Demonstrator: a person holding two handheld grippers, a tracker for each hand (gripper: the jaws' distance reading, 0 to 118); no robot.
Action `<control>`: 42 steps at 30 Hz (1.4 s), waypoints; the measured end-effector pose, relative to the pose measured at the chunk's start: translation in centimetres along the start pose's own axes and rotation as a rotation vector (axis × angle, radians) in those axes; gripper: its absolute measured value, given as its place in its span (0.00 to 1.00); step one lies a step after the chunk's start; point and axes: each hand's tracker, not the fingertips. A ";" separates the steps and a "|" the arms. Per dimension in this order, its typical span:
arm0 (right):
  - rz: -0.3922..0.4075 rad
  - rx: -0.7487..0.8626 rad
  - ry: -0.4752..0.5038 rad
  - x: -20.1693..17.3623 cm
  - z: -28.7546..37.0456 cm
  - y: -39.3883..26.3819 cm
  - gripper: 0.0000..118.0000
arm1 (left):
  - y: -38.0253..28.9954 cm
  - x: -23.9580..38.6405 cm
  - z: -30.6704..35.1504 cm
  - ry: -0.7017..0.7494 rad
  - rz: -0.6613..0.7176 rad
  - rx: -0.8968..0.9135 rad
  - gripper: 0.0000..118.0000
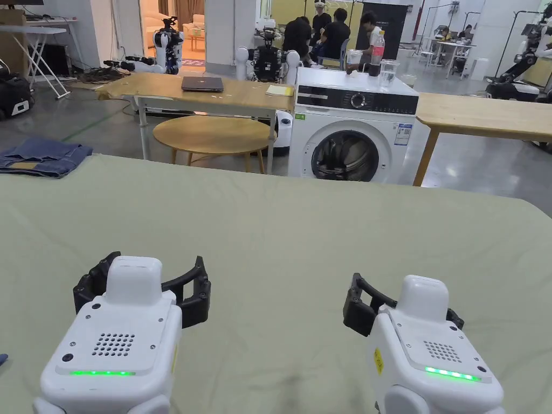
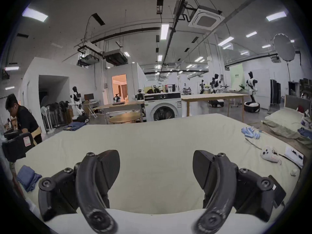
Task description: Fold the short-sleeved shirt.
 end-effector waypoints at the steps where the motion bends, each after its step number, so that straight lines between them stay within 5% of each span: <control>1: -0.012 -0.007 0.004 0.0 -0.1 0.1 0.77 | 0.0 -0.1 -0.1 -0.012 0.008 -0.005 0.84; 11: -0.058 -0.065 -0.001 -0.1 -0.4 0.5 0.77 | -0.3 -1.1 -0.5 -0.028 0.119 0.025 0.84; 42: -0.026 -0.086 -0.022 -0.9 -0.6 1.2 0.77 | -0.2 -0.6 -1.1 -0.026 0.039 -0.039 0.84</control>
